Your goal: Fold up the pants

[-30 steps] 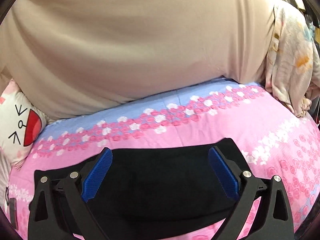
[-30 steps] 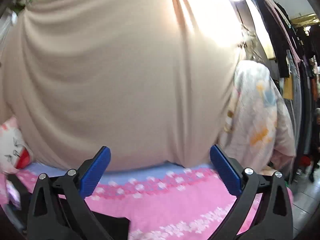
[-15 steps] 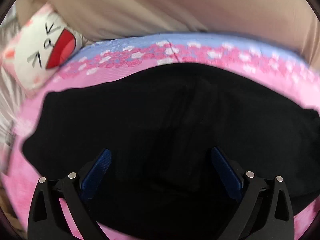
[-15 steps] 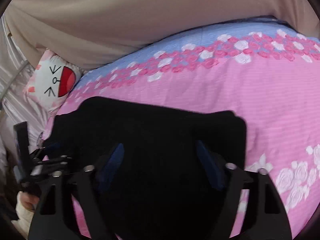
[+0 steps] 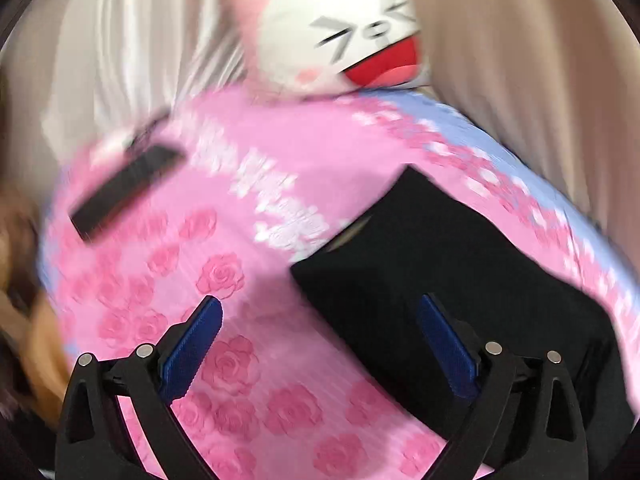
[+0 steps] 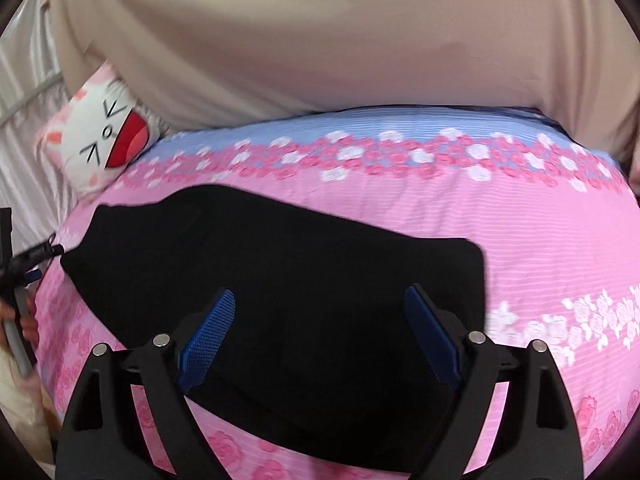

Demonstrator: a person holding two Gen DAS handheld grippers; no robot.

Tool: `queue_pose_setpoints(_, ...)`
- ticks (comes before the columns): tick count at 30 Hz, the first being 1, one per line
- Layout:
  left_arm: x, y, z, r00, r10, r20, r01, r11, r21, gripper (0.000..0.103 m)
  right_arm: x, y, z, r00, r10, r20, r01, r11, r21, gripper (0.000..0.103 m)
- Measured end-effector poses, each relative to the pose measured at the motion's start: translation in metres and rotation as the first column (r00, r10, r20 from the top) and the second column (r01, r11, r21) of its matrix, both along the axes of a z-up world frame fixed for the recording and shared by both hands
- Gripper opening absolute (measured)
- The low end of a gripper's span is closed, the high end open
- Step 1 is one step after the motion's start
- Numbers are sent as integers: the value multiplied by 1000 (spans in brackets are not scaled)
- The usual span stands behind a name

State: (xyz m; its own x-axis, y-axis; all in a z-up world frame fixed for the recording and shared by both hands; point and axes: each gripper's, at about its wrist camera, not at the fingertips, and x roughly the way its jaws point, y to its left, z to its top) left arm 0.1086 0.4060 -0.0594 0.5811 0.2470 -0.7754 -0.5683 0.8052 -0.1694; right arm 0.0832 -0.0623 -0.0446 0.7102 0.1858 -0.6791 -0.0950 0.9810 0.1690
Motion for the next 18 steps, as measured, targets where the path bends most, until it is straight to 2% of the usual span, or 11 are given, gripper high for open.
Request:
queue_pose_setpoints(2, 7, 17, -14, 1000, -20, 15, 22, 989, -147, 95, 2, 8, 0, 1000, 9, -4, -9, 1000, -12, 85)
queue_pose_setpoints(3, 15, 23, -26, 999, -34, 15, 37, 969, -243, 95, 1, 11, 1, 1000, 13, -4, -13, 1000, -15, 85)
queue_pose_setpoints(5, 21, 18, -22, 999, -32, 44, 41, 977, -210, 96, 0, 16, 4, 1000, 13, -2, -13, 1000, -25, 85)
queue_pose_setpoints(6, 31, 15, -25, 995, -80, 54, 91, 961, -260, 96, -1, 17, 5, 1000, 10, -1, -10, 1000, -27, 85)
queue_pose_setpoints(10, 46, 7, -22, 997, -60, 54, 70, 972, -222, 94, -5, 16, 8, 1000, -7, 5, 7, 999, -34, 85)
queue_pose_setpoints(11, 44, 7, -20, 997, -47, 61, 59, 975, -215, 67, -5, 15, 8, 1000, -11, 6, 12, 999, -33, 85)
queue_pose_setpoints(12, 46, 7, -18, 996, -48, 78, 62, 978, -201, 47, -6, 12, 8, 1000, -20, 6, 20, 999, -30, 85)
queue_pose_setpoints(13, 46, 7, -14, 994, -63, 93, 82, 974, -211, 15, -6, 10, 8, 1000, -25, 5, 25, 999, -26, 86)
queue_pose_setpoints(15, 52, 7, -8, 991, -85, 102, 106, 970, -218, 14, -6, 6, 7, 999, -34, 6, 34, 999, -22, 86)
queue_pose_setpoints(18, 47, -17, 20, 974, -149, 168, 175, 973, -149, 13, -6, -4, 6, 998, -56, 7, 57, 998, -19, 86)
